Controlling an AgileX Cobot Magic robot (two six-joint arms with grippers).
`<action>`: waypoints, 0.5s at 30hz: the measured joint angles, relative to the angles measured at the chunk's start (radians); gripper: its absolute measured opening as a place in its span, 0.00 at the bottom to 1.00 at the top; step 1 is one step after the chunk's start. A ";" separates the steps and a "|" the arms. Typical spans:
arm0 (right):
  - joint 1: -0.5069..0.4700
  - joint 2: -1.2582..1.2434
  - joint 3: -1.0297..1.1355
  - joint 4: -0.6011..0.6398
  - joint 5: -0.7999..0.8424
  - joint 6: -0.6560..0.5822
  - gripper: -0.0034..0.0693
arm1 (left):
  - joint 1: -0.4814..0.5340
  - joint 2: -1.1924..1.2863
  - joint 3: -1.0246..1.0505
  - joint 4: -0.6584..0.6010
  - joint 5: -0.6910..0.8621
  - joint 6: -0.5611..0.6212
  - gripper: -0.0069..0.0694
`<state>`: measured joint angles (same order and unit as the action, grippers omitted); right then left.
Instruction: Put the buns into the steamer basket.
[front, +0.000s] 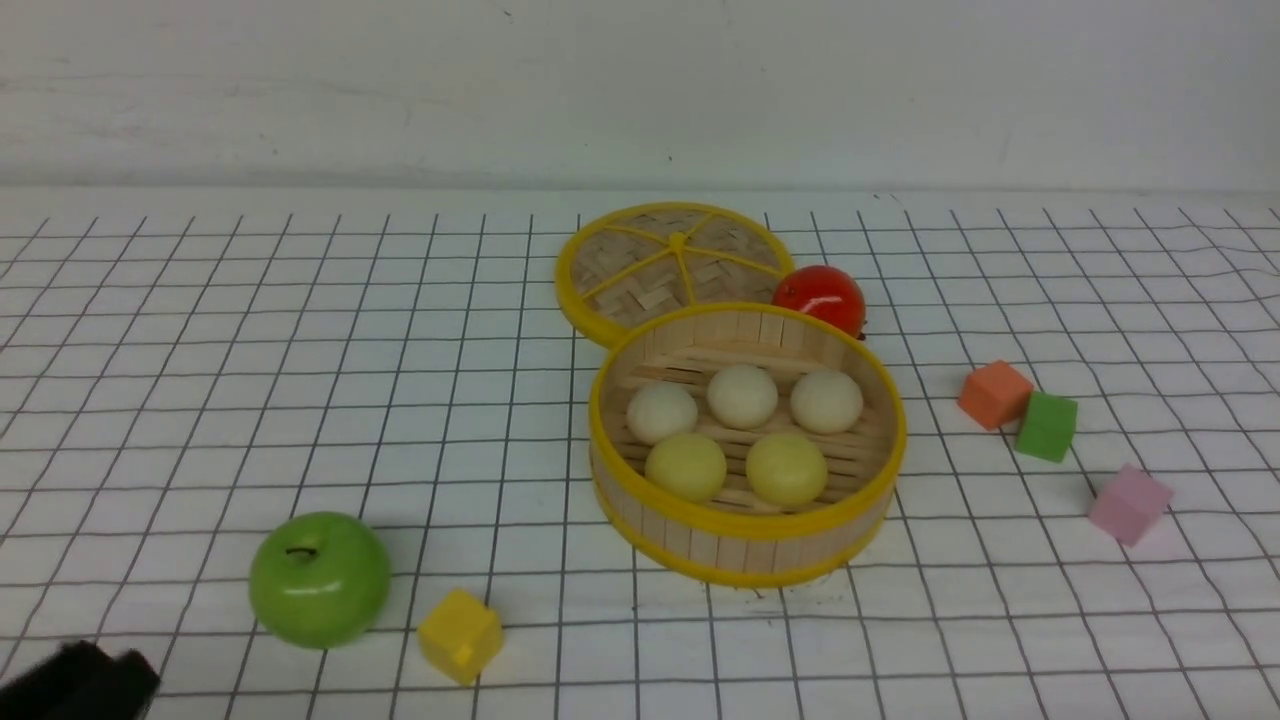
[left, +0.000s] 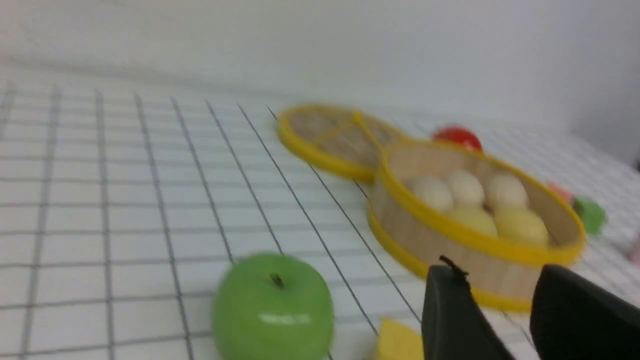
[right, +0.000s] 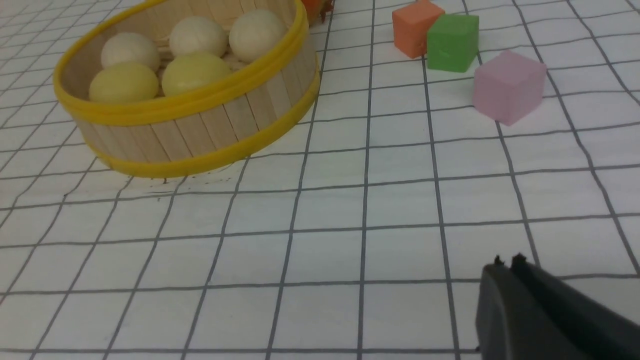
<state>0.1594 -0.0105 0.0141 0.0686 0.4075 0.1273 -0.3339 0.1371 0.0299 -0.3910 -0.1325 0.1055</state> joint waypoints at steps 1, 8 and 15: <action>0.000 0.000 0.000 0.000 0.000 0.000 0.04 | 0.079 -0.018 0.000 0.009 -0.004 -0.063 0.40; 0.000 0.000 0.000 0.000 0.000 0.000 0.05 | 0.266 -0.145 0.000 0.214 0.263 -0.286 0.22; 0.000 0.000 0.000 0.000 0.000 0.000 0.06 | 0.270 -0.148 0.001 0.291 0.515 -0.290 0.07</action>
<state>0.1594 -0.0105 0.0141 0.0683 0.4075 0.1273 -0.0642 -0.0105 0.0310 -0.1002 0.3821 -0.1847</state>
